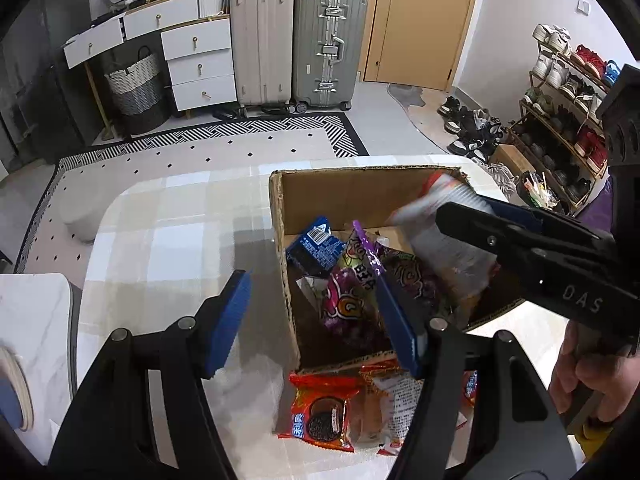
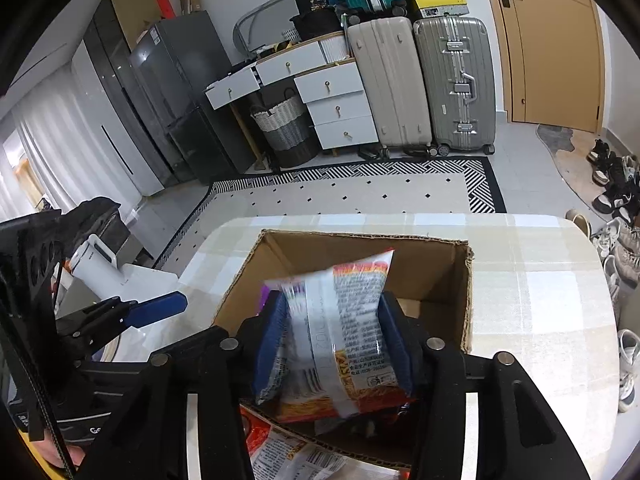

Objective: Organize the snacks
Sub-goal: 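Open both tools to drop the purple bag and white bag into the box, then move both tools back toward the remaining snacks on the table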

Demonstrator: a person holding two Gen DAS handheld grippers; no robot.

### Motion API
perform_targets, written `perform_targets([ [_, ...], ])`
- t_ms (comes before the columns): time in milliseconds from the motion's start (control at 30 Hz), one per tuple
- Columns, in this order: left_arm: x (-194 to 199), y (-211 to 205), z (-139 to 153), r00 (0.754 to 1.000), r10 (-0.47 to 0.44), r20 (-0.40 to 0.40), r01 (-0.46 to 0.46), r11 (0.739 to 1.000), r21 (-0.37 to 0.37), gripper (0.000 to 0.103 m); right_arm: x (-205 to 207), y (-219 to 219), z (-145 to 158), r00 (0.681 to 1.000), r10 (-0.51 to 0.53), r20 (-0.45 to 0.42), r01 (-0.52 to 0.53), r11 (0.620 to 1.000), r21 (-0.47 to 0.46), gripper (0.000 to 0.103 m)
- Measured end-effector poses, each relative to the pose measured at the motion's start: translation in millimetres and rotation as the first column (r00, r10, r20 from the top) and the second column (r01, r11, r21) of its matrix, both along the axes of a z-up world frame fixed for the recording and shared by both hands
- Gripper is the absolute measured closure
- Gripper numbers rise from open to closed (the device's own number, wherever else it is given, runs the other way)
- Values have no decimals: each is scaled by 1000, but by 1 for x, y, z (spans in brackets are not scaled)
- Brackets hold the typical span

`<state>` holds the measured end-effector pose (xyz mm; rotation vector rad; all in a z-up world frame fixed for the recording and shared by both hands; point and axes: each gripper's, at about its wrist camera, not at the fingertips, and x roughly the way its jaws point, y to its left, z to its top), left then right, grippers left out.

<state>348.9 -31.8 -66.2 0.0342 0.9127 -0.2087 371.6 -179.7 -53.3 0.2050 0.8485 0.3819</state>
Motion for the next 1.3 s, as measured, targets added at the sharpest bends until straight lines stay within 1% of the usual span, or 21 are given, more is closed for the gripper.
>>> perform_targets([
  [133, -10, 1, 9, 1000, 3, 11, -3, 1000, 5, 41, -3, 2, 8, 1000, -4, -3, 4, 1000, 5, 52],
  [233, -23, 0, 18, 1000, -1, 24, 1, 1000, 4, 41, -12, 3, 22, 1000, 8, 23, -8, 1000, 6, 52],
  [467, -66, 0, 42, 998, -3, 60, 4, 1000, -14, 39, -53, 1, 60, 996, 9, 88, -11, 1000, 29, 49],
  [500, -77, 1, 47, 998, -1, 70, 2, 1000, -20, 36, -61, 0, 66, 995, 8, 102, -11, 999, 34, 49],
  [567, -93, 4, 56, 996, 5, 89, -3, 999, -32, 29, -81, -2, 79, 990, -1, 139, -4, 999, 32, 49],
  [600, -105, 5, 61, 994, 8, 106, -4, 999, -35, 24, -92, -2, 85, 987, -4, 159, -1, 999, 32, 47],
  [633, -114, 6, 65, 993, 10, 120, -6, 999, -34, 23, -104, -3, 92, 983, -6, 182, 0, 999, 35, 41],
  [667, -123, 6, 69, 991, 12, 132, -8, 999, -31, 23, -117, -4, 96, 979, -8, 203, 1, 999, 38, 38],
  [733, -145, 6, 77, 988, 19, 153, -15, 1000, -26, 23, -145, -4, 104, 968, -9, 252, 0, 999, 37, 29],
  [767, -154, 6, 80, 987, 18, 161, -13, 999, -32, 23, -160, -2, 108, 961, -4, 277, -3, 1000, 25, 27],
  [800, -167, 8, 85, 984, 18, 175, -11, 999, -39, 23, -170, -1, 110, 957, -4, 290, -1, 1000, 17, 23],
  [867, -189, 10, 90, 979, 31, 201, -24, 999, -37, 21, -196, 1, 114, 945, -3, 327, -2, 1000, 13, 20],
  [933, -214, 13, 96, 971, 60, 232, -53, 998, -37, 15, -221, 2, 114, 935, -4, 354, -3, 1000, 21, 12],
  [967, -225, 15, 97, 968, 65, 241, -55, 997, -47, 13, -232, 1, 114, 934, -8, 357, -4, 999, 33, 11],
  [1033, -249, 19, 98, 964, 68, 256, -54, 997, -63, 0, -253, -3, 111, 934, -24, 357, -3, 997, 74, 10],
  [1100, -272, 22, 97, 956, 79, 282, -61, 996, -71, 1, -271, -6, 105, 938, -29, 345, -9, 994, 107, 9],
  [1167, -290, 22, 95, 950, 83, 301, -64, 995, -71, 1, -288, -9, 99, 938, -48, 342, 4, 992, 127, 7],
  [1233, -306, 24, 91, 946, 104, 307, -89, 994, -62, 1, -303, -12, 93, 938, -63, 342, 19, 991, 132, 6],
  [1300, -319, 26, 87, 947, 113, 302, -96, 993, -69, 1, -310, -17, 87, 937, -78, 341, 31, 989, 142, 5],
])
